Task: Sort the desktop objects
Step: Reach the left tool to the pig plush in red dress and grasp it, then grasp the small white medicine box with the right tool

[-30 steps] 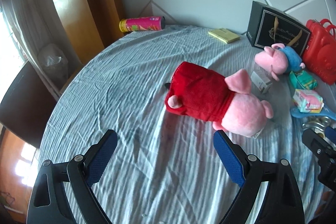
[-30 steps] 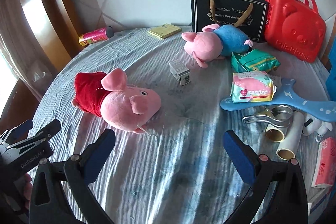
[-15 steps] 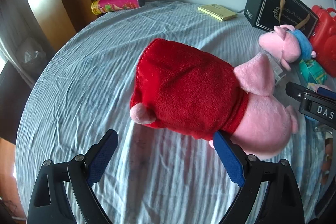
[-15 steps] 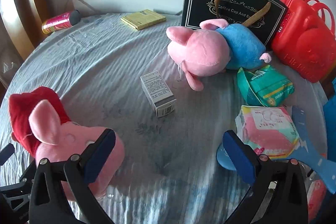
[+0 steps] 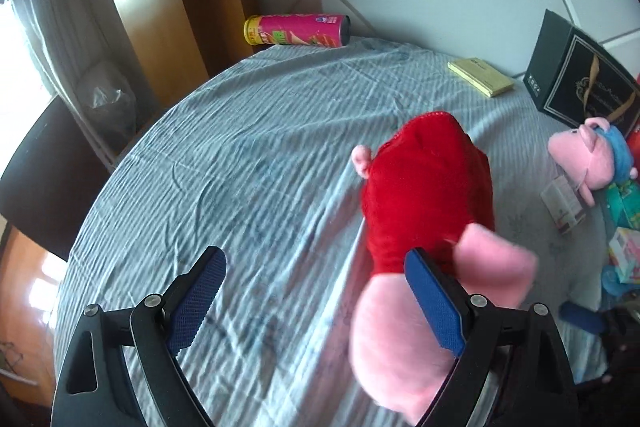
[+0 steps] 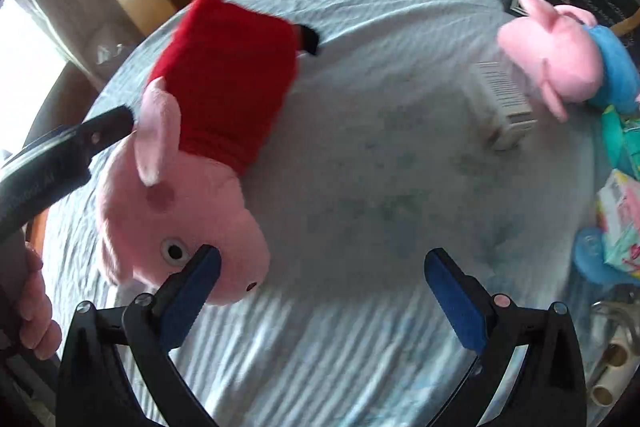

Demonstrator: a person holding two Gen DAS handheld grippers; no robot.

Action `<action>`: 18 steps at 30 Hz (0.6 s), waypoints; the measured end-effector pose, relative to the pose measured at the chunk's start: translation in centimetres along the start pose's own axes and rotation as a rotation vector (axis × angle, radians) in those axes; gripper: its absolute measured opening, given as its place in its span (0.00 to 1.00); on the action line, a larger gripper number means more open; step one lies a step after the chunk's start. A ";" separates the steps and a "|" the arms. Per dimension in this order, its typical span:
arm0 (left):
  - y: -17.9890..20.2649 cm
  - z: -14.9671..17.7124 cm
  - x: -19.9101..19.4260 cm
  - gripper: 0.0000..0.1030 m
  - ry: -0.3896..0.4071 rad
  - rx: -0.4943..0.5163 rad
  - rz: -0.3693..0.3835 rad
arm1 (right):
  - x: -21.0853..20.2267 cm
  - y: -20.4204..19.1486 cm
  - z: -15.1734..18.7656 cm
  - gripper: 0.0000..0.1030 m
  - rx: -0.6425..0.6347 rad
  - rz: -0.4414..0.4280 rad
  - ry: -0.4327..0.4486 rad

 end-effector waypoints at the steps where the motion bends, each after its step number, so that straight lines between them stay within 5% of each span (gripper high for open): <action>1: -0.1 0.3 -0.7 0.90 0.000 -0.003 0.014 | 0.1 -0.8 0.4 1.00 0.001 -0.016 -0.006; 4: 0.6 1.5 -2.2 0.90 0.000 0.028 0.039 | -0.1 -1.8 1.9 1.00 0.008 0.002 -0.025; 10: 3.3 2.7 -1.8 0.90 -0.038 0.104 0.070 | -3.6 2.9 3.9 1.00 0.101 0.147 -0.012; 18: 6.8 1.2 1.6 0.90 -0.077 0.174 0.047 | -6.3 8.6 -0.1 1.00 0.213 0.246 0.094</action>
Point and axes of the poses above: each gripper's, at about its wrist camera, not at the fingertips, and x roughly the way its jaws point, y to its right, z to its underside, the point moved 4 cm from there along x, roughly the way its jaws point, and after that the axes turned 4 degrees about -x, right-handed, at the moved point
